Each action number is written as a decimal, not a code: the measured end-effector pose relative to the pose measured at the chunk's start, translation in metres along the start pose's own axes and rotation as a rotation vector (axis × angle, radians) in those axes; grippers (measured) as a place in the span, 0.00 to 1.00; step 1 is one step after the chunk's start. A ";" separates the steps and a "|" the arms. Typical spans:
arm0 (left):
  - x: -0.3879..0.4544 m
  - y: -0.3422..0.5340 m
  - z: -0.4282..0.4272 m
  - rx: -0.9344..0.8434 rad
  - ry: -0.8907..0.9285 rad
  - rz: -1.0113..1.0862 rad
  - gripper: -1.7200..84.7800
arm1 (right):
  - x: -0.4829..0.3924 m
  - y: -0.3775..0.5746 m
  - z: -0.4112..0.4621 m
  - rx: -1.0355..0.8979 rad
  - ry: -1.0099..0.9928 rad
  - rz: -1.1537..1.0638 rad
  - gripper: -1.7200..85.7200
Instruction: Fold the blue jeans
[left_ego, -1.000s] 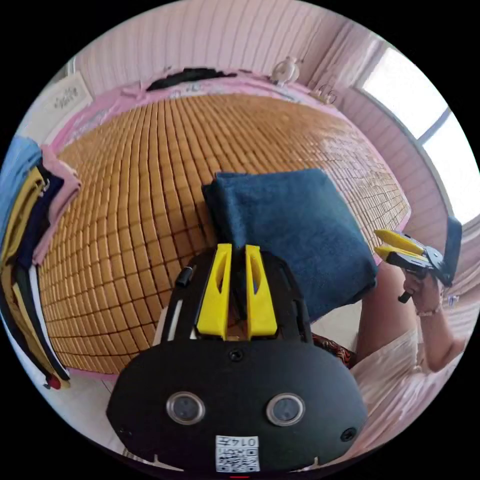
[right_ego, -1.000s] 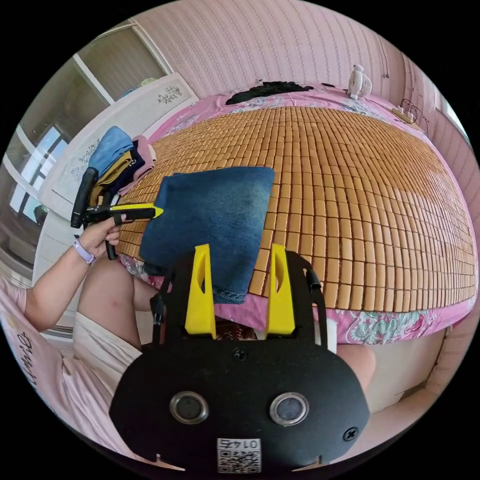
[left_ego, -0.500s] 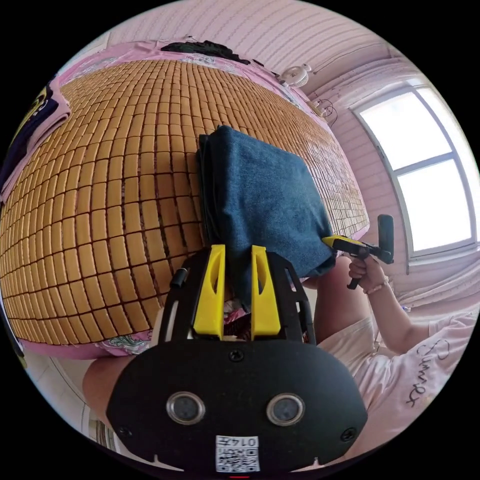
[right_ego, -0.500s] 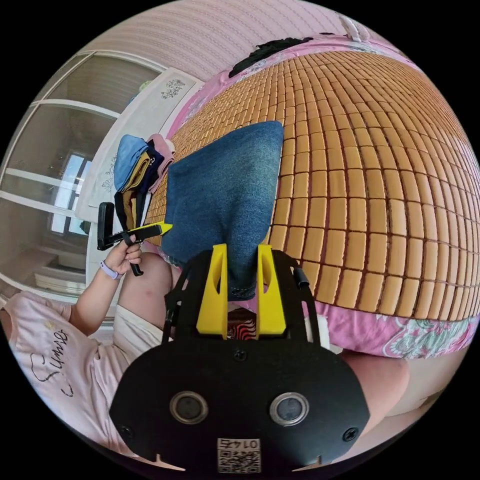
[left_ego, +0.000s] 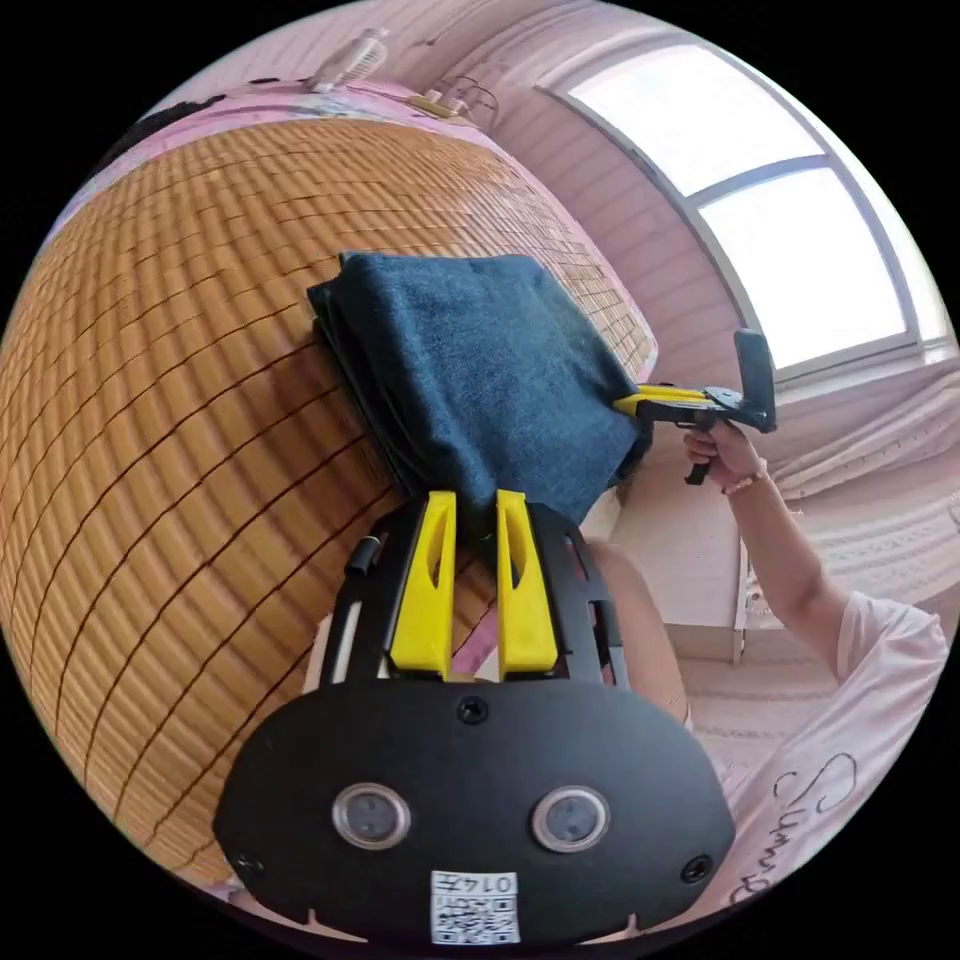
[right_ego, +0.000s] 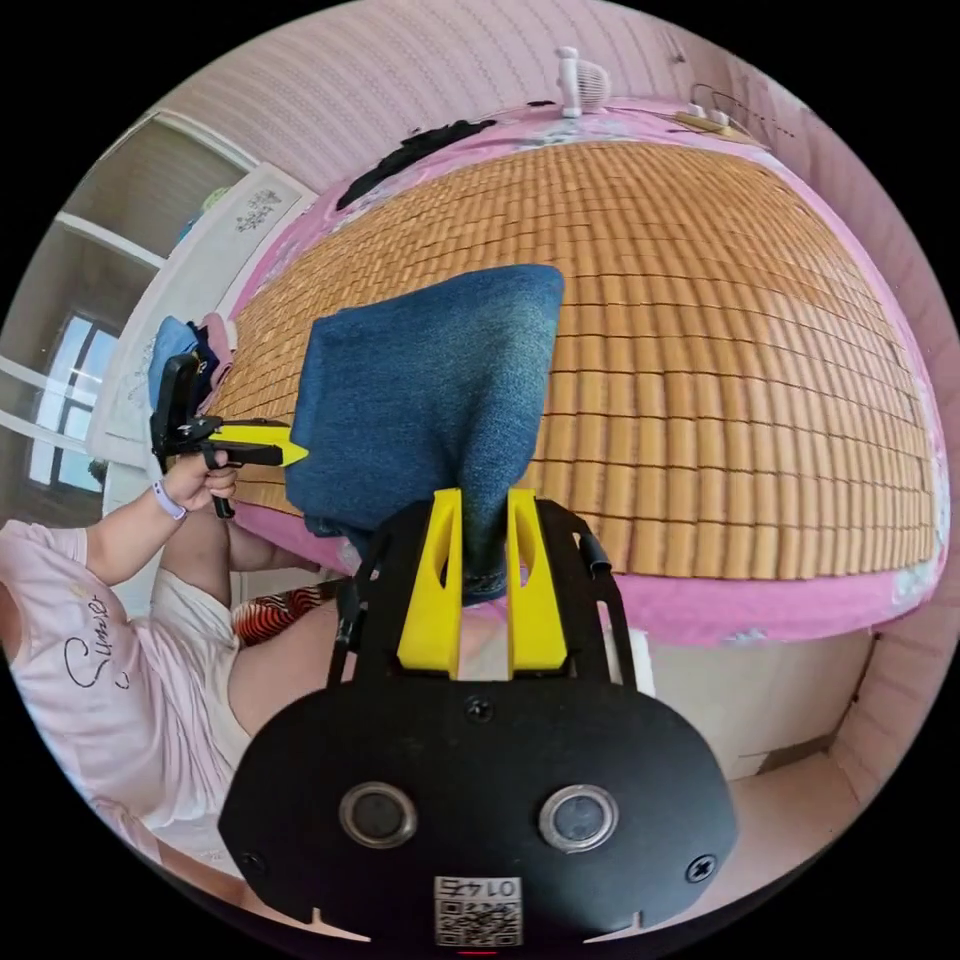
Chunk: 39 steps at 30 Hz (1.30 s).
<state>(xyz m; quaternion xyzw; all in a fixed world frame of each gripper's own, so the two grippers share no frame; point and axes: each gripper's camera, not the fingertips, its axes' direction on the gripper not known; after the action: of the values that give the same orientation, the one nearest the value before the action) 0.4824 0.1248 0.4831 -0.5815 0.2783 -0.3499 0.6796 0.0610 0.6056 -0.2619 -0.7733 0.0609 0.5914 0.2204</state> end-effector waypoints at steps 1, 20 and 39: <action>0.029 -0.029 0.023 -0.022 0.041 0.049 0.10 | 0.032 0.007 -0.012 -0.012 0.064 0.042 0.10; 0.228 -0.026 0.001 -0.016 0.033 0.626 0.09 | -0.032 0.097 0.073 0.220 0.524 0.103 0.11; 0.056 0.540 -0.504 0.784 -0.586 -0.067 0.07 | -0.605 0.066 0.321 0.261 0.115 -0.652 0.11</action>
<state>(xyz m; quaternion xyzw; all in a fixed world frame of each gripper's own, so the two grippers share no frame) 0.2026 -0.1779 -0.1328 -0.3646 -0.0963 -0.2714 0.8855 -0.4245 0.5788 0.2247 -0.7495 -0.1017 0.4329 0.4905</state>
